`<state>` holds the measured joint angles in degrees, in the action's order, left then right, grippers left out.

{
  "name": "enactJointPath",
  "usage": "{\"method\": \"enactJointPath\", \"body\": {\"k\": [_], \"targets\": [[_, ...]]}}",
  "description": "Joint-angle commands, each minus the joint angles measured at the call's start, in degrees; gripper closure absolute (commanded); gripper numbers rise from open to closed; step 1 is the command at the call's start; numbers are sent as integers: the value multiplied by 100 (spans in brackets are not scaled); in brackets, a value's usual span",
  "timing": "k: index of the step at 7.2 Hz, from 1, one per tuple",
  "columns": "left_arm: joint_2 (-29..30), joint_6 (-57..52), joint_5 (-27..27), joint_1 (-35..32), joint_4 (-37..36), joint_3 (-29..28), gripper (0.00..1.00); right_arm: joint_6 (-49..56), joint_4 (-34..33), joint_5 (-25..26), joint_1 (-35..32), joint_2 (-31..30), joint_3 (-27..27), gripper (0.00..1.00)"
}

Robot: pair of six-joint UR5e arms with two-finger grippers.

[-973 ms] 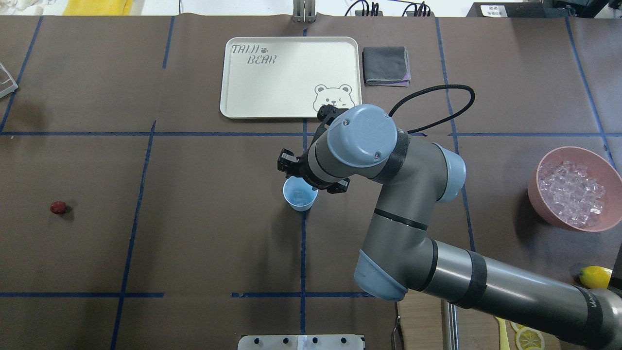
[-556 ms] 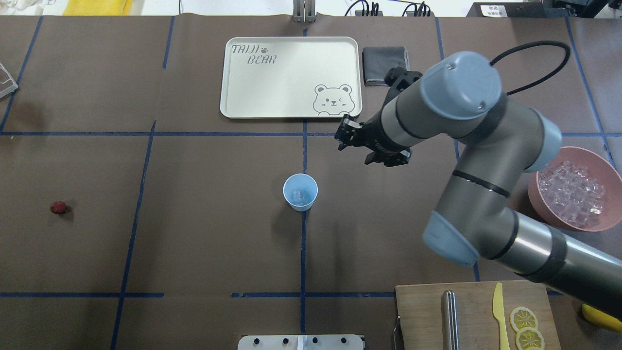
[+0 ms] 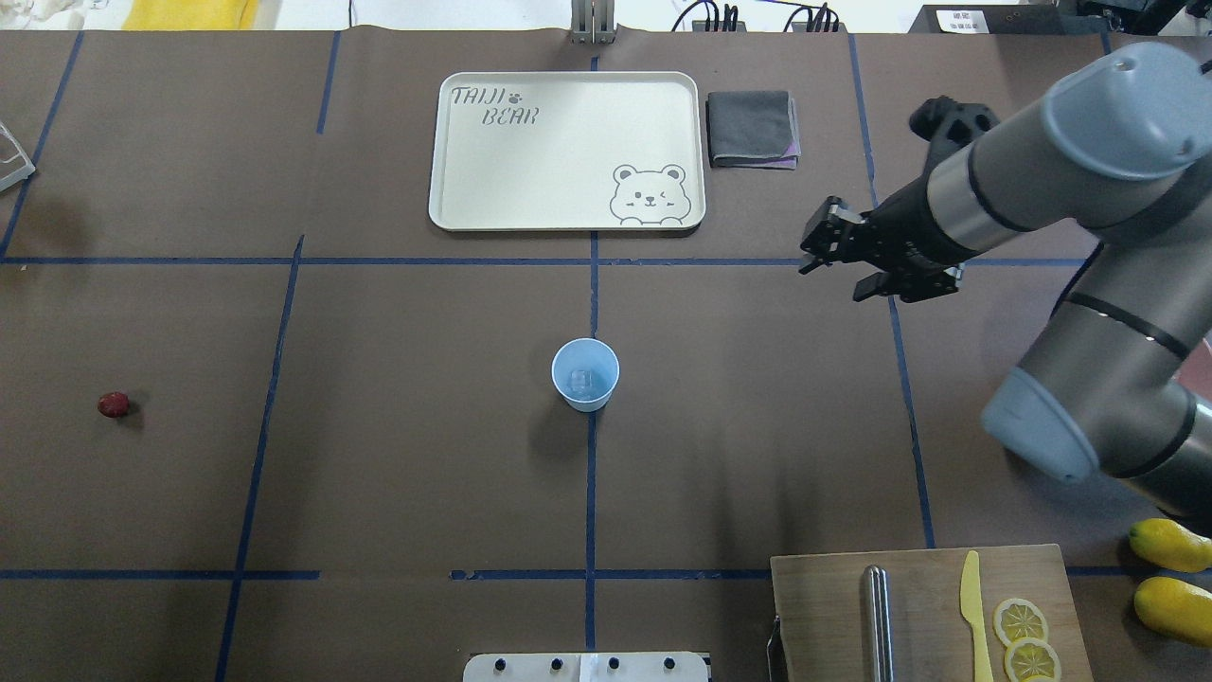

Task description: Put ice and strawberries in cup

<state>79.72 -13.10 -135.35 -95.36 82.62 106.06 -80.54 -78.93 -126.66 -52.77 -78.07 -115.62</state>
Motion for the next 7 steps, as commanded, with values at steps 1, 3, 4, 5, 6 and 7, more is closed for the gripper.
{"method": "enactJointPath", "body": {"k": [1,3,4,5,6,7], "targets": [[-1,0,0,0,0,2,0,414,35,-227,-460,-594,-40,21],[-1,9,0,0,0,2,0,704,35,-227,-812,-1103,13,23],[-1,9,0,0,0,2,0,723,27,-218,-979,-1279,82,23],[-1,9,0,0,0,2,0,724,35,-192,-1085,-1473,205,23],[-1,9,0,0,0,2,0,724,35,-140,-1086,-1544,284,22],[-1,9,0,0,0,2,0,724,35,-148,-1138,-1562,477,22]]}}
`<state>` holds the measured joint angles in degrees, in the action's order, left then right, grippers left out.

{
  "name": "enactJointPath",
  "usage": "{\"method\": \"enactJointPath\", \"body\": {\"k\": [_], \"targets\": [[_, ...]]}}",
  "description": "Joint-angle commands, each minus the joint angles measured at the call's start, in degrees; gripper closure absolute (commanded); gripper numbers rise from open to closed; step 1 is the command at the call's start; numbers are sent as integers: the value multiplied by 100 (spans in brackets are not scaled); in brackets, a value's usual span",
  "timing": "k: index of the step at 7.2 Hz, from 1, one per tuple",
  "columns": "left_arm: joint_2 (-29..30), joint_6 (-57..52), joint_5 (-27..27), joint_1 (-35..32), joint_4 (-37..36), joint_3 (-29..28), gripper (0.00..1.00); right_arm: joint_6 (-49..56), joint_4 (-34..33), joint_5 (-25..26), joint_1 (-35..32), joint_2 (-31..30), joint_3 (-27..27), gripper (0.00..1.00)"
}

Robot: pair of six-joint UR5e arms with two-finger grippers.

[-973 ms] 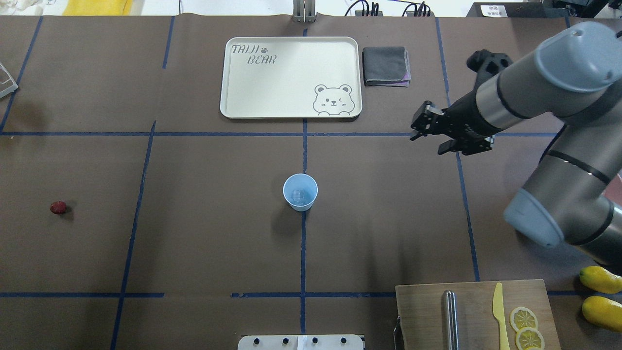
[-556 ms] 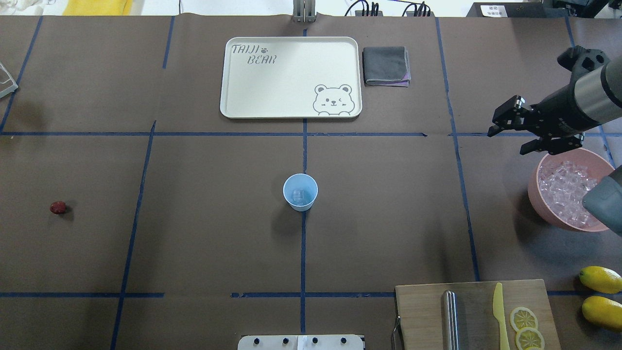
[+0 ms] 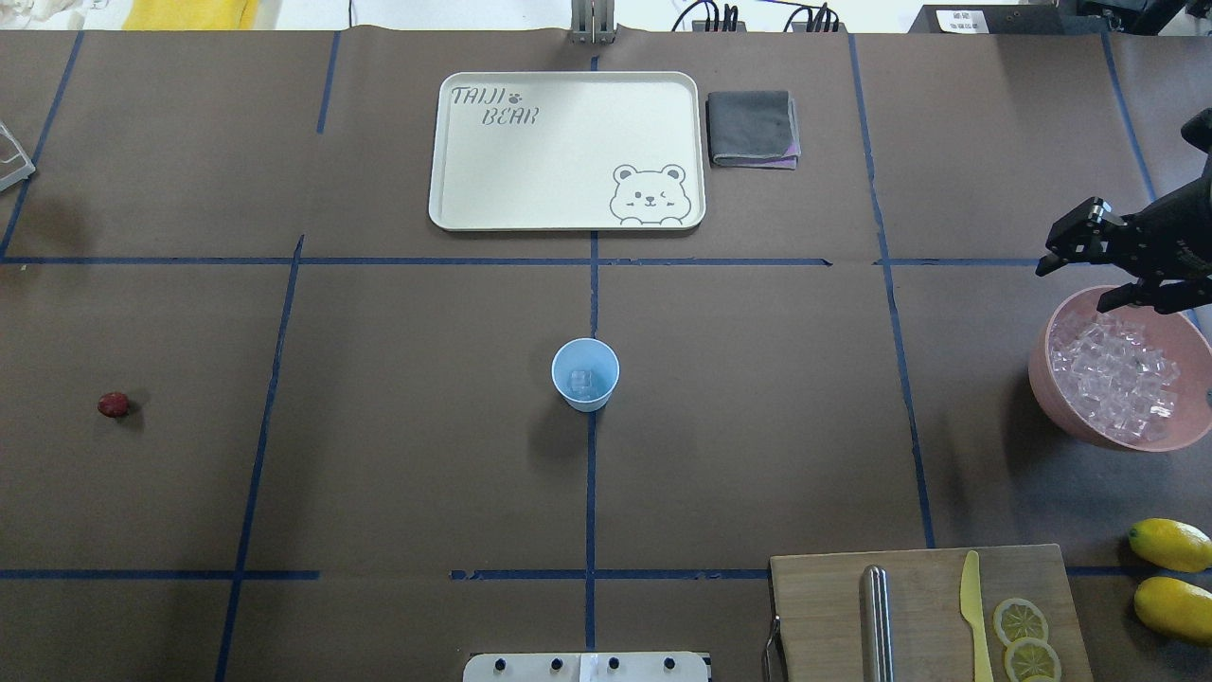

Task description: Put ice and strawberries in cup

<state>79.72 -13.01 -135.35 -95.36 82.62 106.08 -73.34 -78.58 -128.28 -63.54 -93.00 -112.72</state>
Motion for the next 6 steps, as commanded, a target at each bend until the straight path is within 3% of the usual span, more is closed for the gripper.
{"method": "enactJointPath", "body": {"k": [1,6], "targets": [[0,0,0,0,0,9,0,4,1,22,-96,-61,363,23],[-9,17,9,0,-9,246,0,12,19,-4,-158,-263,734,24]]}}
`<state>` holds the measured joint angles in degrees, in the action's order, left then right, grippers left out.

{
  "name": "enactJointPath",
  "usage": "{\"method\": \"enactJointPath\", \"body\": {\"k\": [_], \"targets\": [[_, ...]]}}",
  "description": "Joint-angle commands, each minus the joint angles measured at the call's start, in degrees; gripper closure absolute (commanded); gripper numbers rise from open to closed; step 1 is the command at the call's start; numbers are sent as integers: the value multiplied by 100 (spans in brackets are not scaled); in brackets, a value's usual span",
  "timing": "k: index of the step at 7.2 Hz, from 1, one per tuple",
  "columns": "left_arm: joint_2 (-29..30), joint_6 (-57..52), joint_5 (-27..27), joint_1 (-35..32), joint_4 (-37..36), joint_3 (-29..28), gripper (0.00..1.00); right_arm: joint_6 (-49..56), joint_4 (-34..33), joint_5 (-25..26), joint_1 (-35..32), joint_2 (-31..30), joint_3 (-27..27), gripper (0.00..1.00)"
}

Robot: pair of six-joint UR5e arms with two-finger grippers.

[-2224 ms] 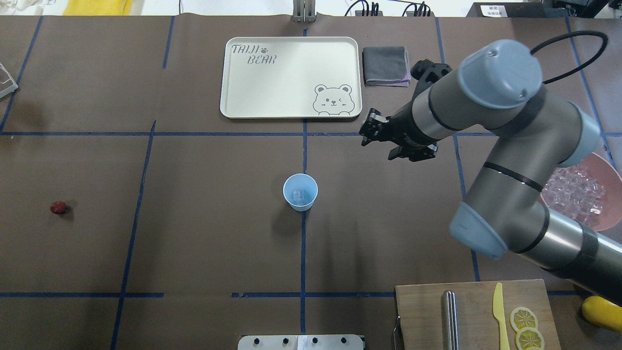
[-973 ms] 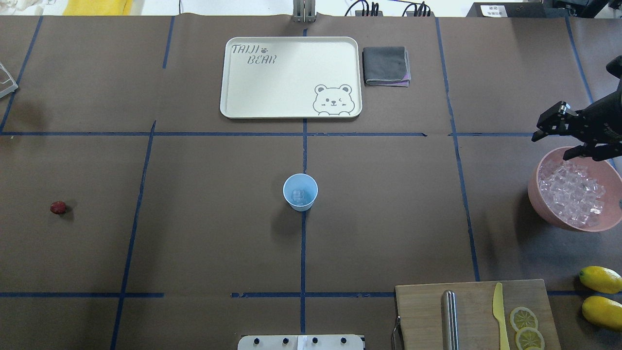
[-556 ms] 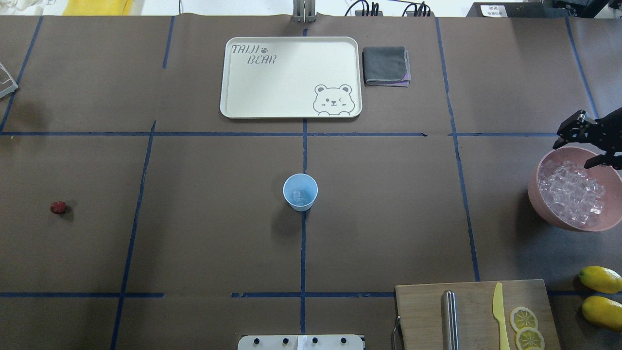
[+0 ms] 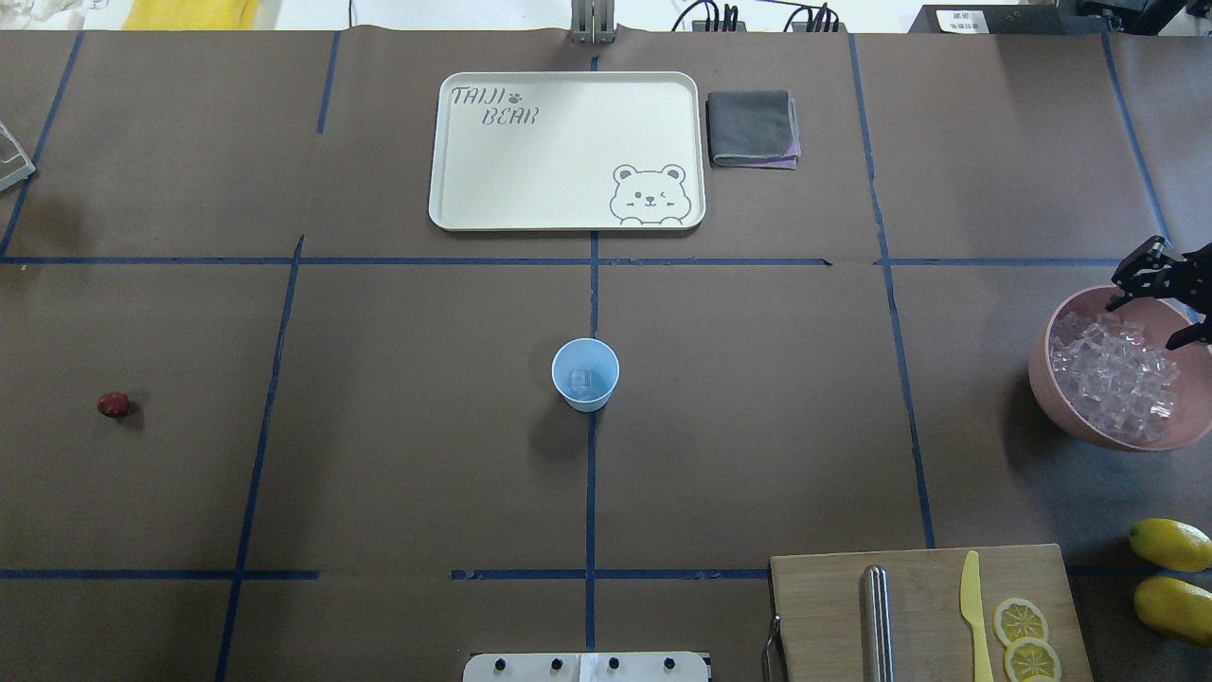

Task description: Put ice and strawberries in cup

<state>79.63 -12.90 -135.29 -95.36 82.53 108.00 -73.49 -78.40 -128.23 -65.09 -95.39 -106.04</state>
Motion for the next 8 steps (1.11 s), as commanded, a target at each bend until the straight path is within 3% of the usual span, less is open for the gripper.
{"method": "enactJointPath", "body": {"k": [1,4,8], "targets": [[0,7,-6,0,0,98,0,-25,0,0,-3,-67,92,24],[-227,7,3,-9,-9,316,0,45,44,0,5,-7,398,24],[-255,15,3,-9,-9,397,0,27,106,-18,32,-50,417,24]]}}
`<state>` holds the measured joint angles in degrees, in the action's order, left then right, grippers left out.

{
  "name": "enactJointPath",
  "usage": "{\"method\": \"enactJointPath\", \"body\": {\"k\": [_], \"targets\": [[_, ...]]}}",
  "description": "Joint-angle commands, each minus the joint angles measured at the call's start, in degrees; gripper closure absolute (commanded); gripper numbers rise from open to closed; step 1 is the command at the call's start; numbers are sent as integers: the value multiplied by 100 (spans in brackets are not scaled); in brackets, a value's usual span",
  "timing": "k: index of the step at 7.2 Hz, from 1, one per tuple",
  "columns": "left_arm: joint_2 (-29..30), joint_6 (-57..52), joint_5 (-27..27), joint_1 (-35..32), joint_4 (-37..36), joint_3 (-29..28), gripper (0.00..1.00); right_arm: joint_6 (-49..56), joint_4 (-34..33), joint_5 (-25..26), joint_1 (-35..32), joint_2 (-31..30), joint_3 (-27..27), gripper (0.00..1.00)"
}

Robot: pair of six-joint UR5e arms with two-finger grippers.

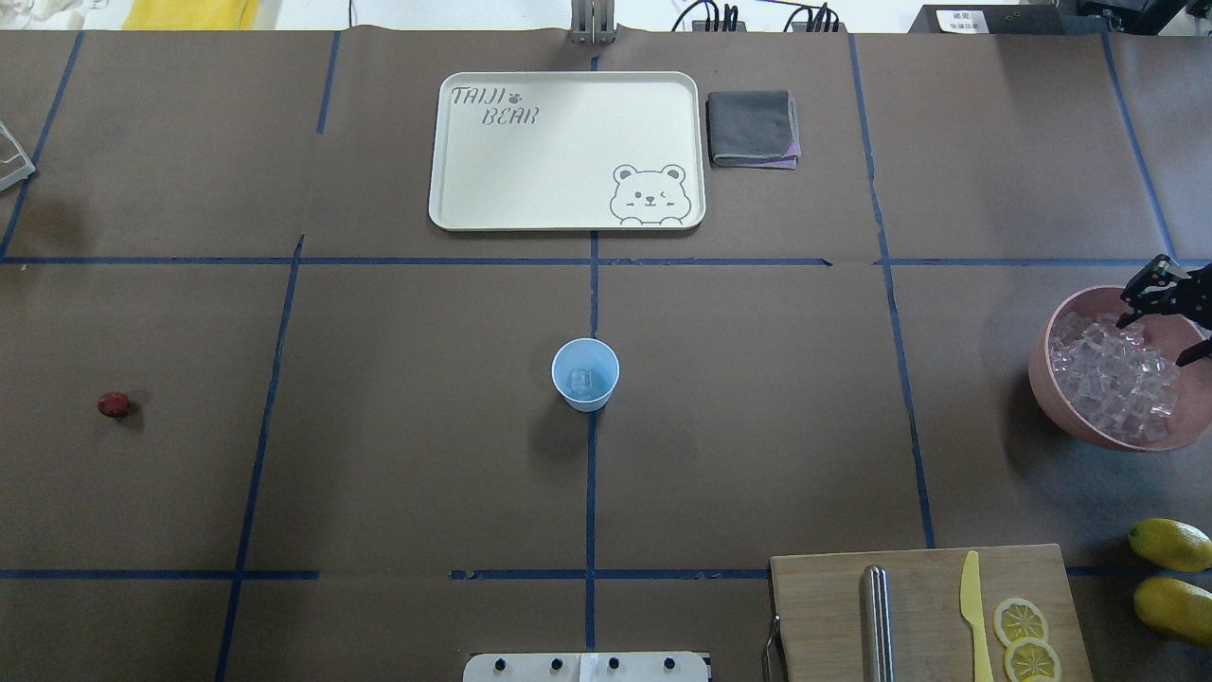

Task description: Put ice and strawberries in cup

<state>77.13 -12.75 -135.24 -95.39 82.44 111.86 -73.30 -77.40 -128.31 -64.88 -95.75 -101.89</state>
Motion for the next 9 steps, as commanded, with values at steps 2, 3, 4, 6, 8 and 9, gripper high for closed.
{"method": "enactJointPath", "body": {"k": [2,3,4,6,8,9], "targets": [[-5,0,-2,-6,0,11,0,-18,197,-18,37,-171,-33,24],[4,0,6,3,0,11,0,-61,504,-53,37,-355,-42,23],[4,0,7,3,0,3,0,-70,594,-53,72,-400,-33,23],[-5,0,7,-6,0,11,0,-219,603,-54,177,-357,-42,23],[-5,0,-2,3,0,11,0,-220,595,-1,248,-348,-7,24],[-5,0,6,3,0,11,0,-211,595,17,248,-348,-7,30]]}}
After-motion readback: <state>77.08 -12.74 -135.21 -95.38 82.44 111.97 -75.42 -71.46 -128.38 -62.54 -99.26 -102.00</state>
